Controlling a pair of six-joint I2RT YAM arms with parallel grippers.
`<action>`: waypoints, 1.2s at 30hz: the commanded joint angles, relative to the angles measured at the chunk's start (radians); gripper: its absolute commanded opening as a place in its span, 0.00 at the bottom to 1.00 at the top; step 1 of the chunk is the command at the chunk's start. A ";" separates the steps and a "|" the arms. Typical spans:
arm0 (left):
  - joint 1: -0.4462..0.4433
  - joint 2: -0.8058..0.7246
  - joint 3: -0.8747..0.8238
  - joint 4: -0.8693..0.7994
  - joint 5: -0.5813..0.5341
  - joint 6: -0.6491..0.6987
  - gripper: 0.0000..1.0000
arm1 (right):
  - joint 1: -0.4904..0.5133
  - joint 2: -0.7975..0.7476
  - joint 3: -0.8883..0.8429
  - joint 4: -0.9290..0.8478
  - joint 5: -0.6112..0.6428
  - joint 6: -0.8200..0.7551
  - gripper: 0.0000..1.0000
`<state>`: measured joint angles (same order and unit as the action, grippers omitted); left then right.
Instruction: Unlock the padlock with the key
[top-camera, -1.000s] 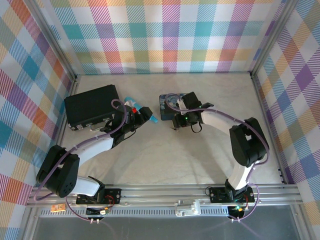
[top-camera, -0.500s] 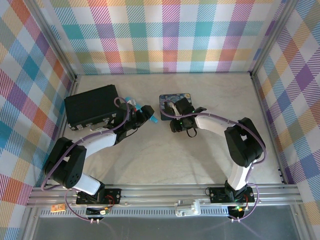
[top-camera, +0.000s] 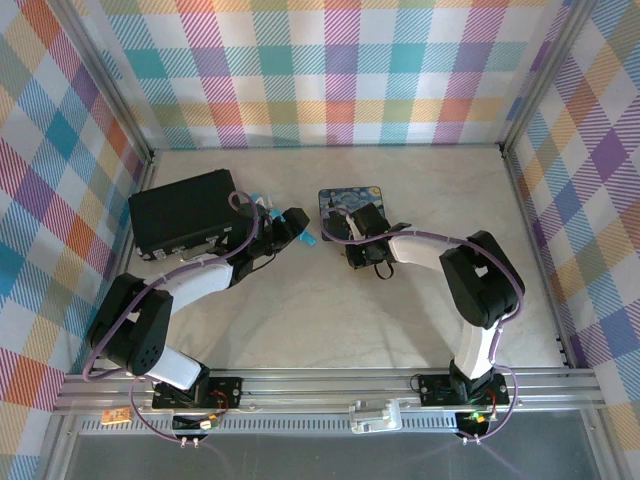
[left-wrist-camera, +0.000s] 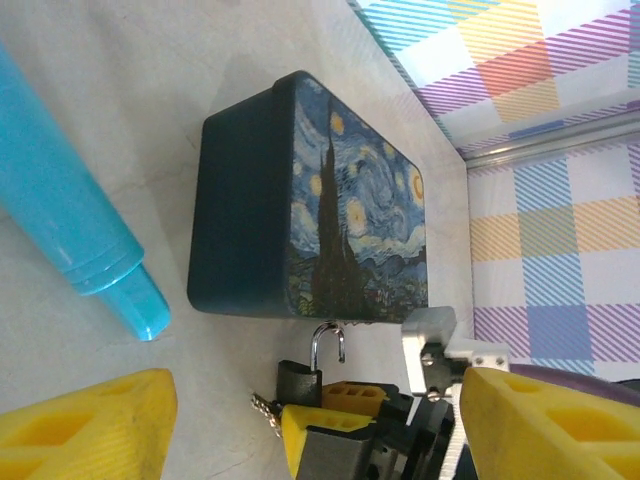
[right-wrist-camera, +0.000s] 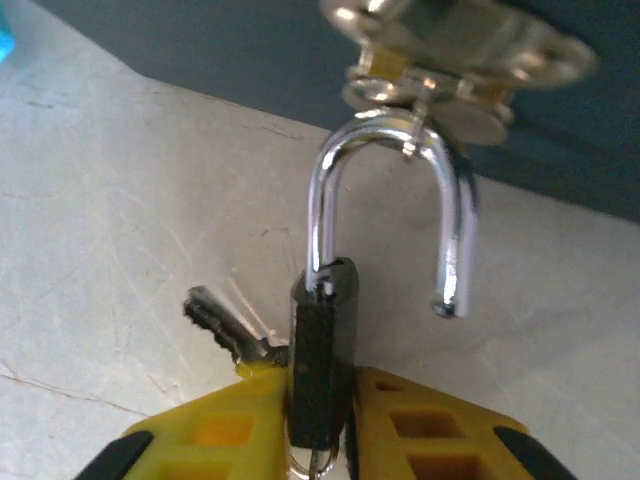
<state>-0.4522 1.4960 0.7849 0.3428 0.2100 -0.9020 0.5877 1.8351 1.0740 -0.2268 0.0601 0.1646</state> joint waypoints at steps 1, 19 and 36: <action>0.023 0.018 0.062 -0.006 0.015 0.047 0.74 | -0.008 0.020 0.009 0.033 -0.015 -0.075 0.12; -0.008 0.147 0.013 0.186 0.139 -0.004 0.61 | -0.114 0.097 0.283 -0.333 -0.399 -0.464 0.00; -0.182 0.400 0.099 0.345 -0.078 -0.209 0.36 | -0.119 0.124 0.297 -0.321 -0.467 -0.431 0.00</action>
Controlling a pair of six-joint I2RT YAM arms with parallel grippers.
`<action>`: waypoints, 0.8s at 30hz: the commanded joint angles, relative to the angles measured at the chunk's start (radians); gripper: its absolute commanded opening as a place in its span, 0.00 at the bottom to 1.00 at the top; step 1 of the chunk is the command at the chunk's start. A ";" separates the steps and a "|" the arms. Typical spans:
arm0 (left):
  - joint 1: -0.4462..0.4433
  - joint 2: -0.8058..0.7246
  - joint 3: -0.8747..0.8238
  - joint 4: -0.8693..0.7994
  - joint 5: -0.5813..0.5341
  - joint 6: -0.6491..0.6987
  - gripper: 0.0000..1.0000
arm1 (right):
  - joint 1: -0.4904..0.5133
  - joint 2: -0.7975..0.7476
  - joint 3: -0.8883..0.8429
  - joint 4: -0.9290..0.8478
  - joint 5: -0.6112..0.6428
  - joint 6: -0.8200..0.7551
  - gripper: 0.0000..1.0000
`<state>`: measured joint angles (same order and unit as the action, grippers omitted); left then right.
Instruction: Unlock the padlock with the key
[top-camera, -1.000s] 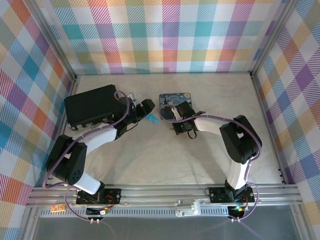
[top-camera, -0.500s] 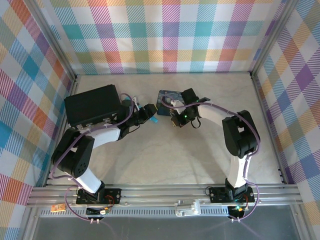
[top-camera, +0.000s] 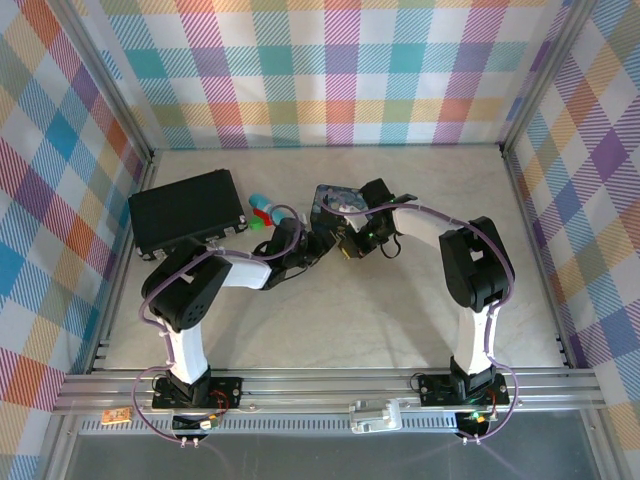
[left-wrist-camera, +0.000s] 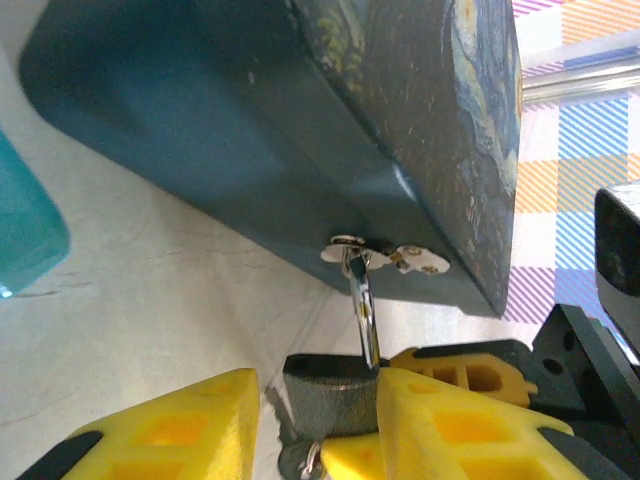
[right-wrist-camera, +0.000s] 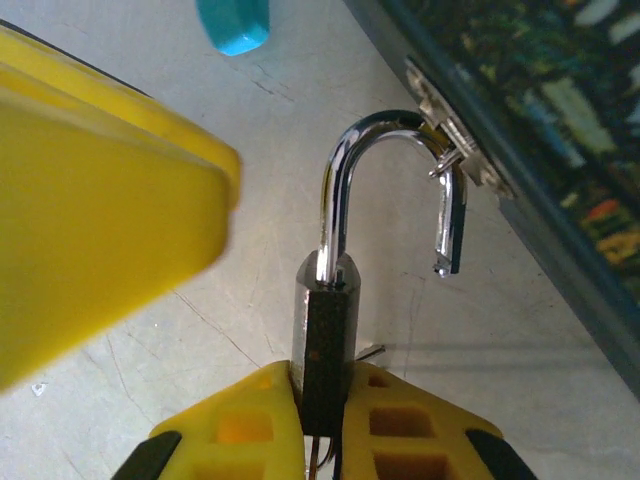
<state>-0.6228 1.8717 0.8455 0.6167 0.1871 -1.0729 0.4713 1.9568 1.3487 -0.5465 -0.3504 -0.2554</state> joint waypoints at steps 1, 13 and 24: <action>-0.015 0.033 0.044 0.085 -0.059 -0.045 0.37 | -0.002 0.002 0.023 0.001 -0.060 -0.012 0.00; -0.028 0.119 0.124 0.075 -0.054 -0.053 0.26 | -0.006 0.009 0.026 0.009 -0.080 -0.004 0.00; -0.029 0.138 0.109 0.086 -0.060 -0.057 0.00 | -0.014 -0.022 0.018 0.022 -0.051 0.053 0.03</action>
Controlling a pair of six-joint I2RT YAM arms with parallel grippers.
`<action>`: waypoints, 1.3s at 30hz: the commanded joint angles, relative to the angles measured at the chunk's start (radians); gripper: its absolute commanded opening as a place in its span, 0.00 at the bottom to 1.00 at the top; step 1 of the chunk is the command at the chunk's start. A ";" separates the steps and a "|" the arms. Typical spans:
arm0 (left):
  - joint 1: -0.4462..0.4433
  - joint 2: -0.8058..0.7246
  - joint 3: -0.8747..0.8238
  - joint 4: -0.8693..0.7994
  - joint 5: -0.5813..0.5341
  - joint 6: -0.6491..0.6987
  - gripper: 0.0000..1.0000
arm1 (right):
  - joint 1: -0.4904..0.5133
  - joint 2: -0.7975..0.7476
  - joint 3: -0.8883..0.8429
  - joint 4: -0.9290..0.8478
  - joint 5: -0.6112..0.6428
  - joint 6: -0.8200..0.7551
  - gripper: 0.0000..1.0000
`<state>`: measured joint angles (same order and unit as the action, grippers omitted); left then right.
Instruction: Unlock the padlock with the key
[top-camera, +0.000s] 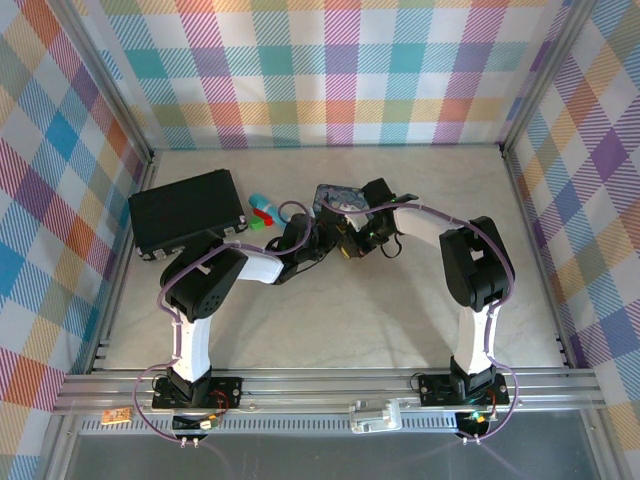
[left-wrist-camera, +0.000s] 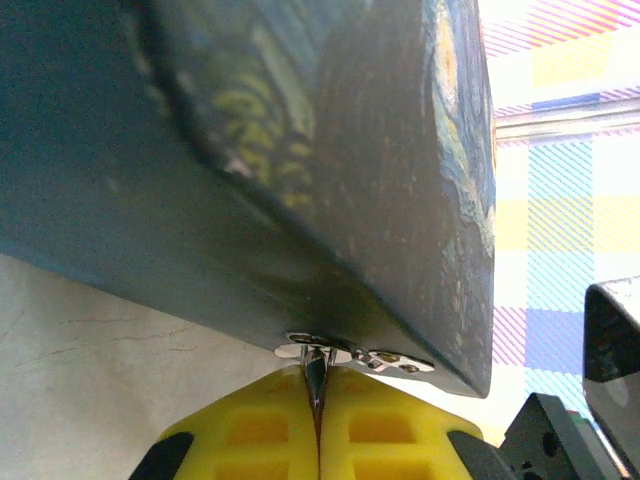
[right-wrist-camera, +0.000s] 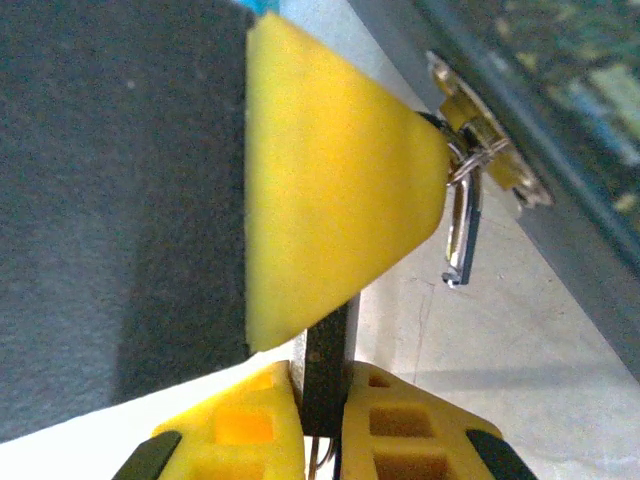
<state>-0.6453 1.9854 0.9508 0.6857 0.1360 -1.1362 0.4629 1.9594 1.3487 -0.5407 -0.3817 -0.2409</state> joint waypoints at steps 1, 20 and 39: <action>-0.007 0.024 0.002 0.022 -0.010 0.006 0.00 | -0.006 -0.038 0.017 0.018 0.012 0.088 0.09; -0.007 0.032 -0.021 0.062 -0.032 0.016 0.00 | -0.147 -0.243 -0.083 0.219 0.250 0.640 0.90; -0.007 0.010 -0.060 0.100 -0.178 -0.004 0.00 | -0.137 -0.093 -0.151 0.347 0.367 0.962 0.71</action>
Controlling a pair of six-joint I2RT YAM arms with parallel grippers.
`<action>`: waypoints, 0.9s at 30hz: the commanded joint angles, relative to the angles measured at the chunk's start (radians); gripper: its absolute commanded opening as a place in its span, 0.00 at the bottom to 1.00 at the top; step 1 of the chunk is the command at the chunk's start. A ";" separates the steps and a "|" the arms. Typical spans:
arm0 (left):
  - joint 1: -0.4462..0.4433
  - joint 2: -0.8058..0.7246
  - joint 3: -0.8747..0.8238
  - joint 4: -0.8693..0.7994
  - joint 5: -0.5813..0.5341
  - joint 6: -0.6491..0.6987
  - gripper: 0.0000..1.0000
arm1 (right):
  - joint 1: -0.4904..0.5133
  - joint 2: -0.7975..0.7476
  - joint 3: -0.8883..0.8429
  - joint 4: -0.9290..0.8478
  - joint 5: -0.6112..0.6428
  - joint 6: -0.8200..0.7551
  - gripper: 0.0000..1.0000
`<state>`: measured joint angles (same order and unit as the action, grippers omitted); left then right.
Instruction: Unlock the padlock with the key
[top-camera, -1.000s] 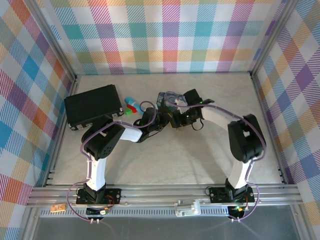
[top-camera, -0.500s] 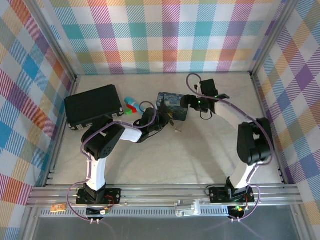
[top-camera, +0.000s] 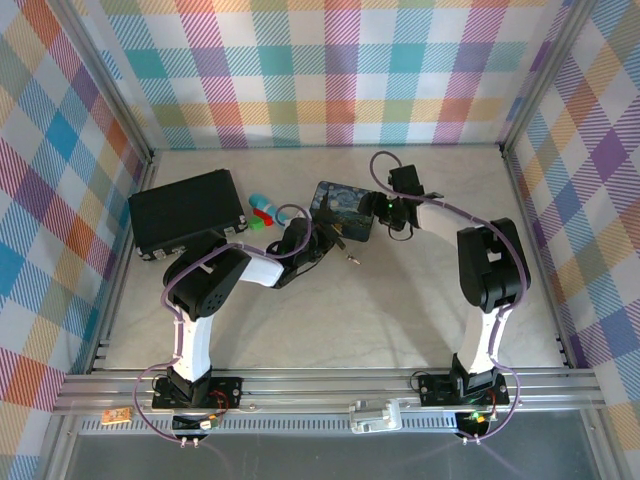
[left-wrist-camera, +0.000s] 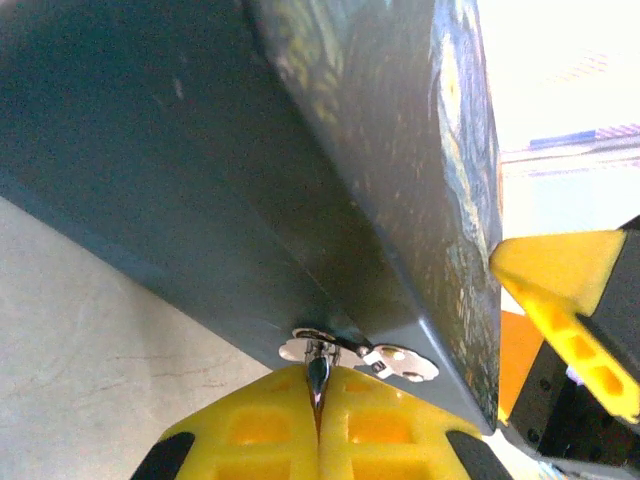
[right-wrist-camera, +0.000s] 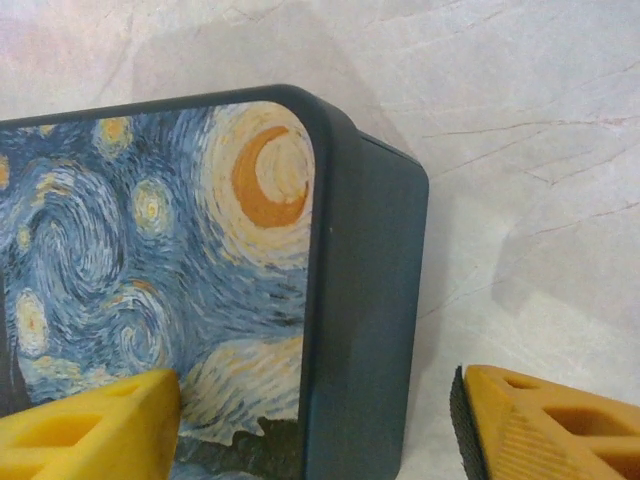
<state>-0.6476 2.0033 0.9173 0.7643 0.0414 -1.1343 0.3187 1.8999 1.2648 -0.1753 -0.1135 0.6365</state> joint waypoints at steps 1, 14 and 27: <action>-0.004 -0.006 -0.023 0.022 -0.091 -0.003 0.00 | 0.008 -0.047 -0.089 -0.019 0.111 0.095 0.71; -0.004 0.061 0.049 0.069 -0.133 -0.003 0.00 | 0.003 -0.304 -0.337 -0.057 0.337 0.181 0.63; -0.002 0.009 0.036 0.084 -0.092 0.003 0.00 | -0.005 -0.344 -0.295 -0.041 0.255 0.078 0.73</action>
<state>-0.6476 2.0800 0.9703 0.8146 -0.0727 -1.1404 0.3229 1.5921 0.9424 -0.1753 0.1638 0.7948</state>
